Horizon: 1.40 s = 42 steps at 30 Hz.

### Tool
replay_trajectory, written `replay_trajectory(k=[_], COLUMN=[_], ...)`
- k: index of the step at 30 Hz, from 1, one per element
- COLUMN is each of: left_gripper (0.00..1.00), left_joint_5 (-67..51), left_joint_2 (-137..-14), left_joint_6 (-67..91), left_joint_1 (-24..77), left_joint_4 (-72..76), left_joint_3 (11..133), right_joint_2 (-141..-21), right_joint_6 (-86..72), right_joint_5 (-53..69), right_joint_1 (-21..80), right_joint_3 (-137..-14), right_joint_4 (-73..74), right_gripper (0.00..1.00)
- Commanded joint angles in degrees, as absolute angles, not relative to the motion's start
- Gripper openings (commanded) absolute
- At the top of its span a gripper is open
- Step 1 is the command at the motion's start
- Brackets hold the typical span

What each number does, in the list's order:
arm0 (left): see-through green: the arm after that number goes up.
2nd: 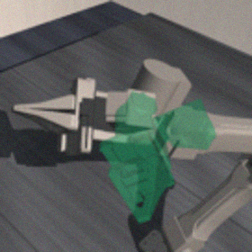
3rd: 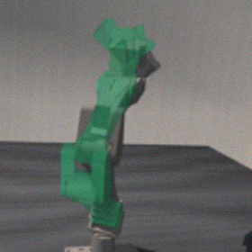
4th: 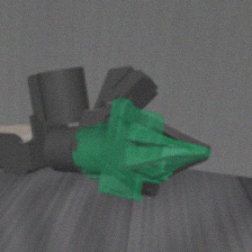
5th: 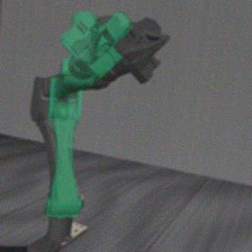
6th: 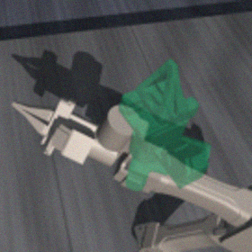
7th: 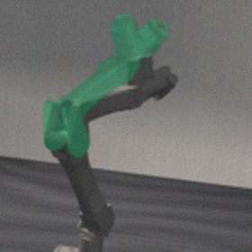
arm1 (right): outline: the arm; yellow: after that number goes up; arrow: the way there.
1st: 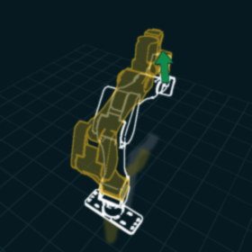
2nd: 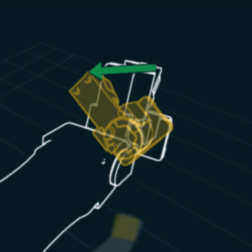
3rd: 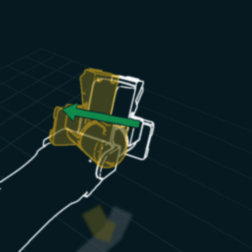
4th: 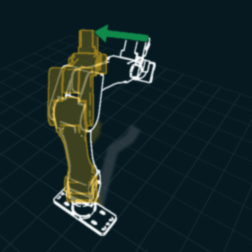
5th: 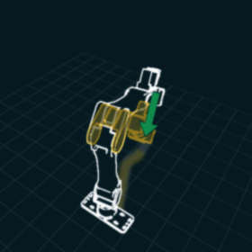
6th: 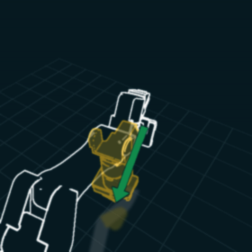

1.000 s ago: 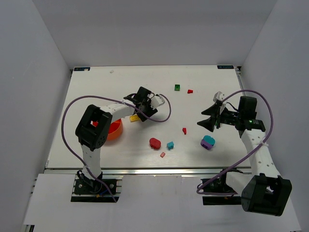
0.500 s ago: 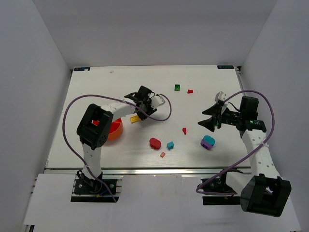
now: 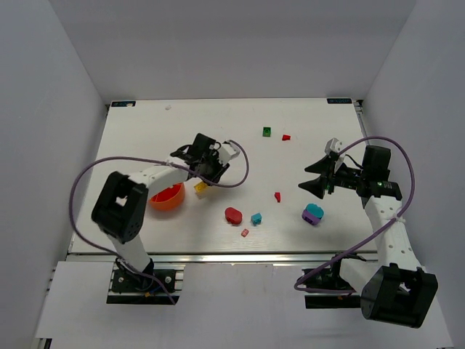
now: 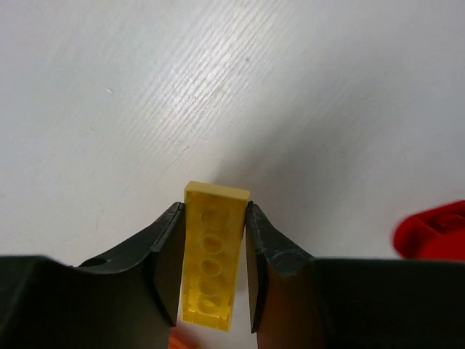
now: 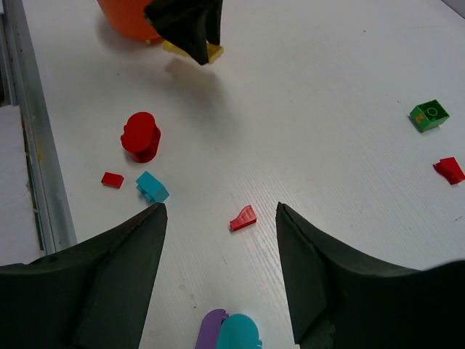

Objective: Sort the legos into containers by color

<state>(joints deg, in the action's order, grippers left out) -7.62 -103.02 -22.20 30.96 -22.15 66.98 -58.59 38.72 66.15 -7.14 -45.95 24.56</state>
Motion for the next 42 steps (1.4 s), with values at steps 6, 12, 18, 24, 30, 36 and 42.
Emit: replay_trajectory(k=[6,12,18,24,30,36,42], left_gripper=[0.09,0.07,0.09,0.10,0.08,0.07,0.07], left_joint_5=[-20.3,-16.3,-1.0,12.5,21.1,20.7,17.9], left_joint_2=[-76.8,-64.6,-47.1,-39.3,-36.6,-33.6,-35.6], left_joint_6=[-10.1,-2.6,8.6,10.5,13.2,12.7,11.3], left_joint_1=[27.9,24.2,21.1,19.4,17.1,15.3,11.9], left_joint_4=[-13.1,-10.9,-11.5,-16.3,-16.8,-5.9,-3.3], left_joint_3=[61.3,53.9,44.0,41.4,37.5,30.1,29.4], right_joint_2=[-57.5,-57.4,-57.7,-57.7,-57.5,-57.5,-57.6], right_joint_6=[39.6,39.6,39.6,39.6,39.6,39.6,40.1], right_joint_5=[68.0,68.3,68.7,69.1,69.4,70.0,71.0], right_joint_1=[-7.6,-8.1,-8.1,-8.2,-8.3,-8.6,-9.1], right_joint_3=[-45.6,-45.6,-45.4,-45.5,-45.5,-45.4,-45.6], right_joint_4=[25.2,25.2,25.3,25.3,25.4,25.8,26.5], right_gripper=[0.67,0.67,0.67,0.67,0.67,0.68,0.68])
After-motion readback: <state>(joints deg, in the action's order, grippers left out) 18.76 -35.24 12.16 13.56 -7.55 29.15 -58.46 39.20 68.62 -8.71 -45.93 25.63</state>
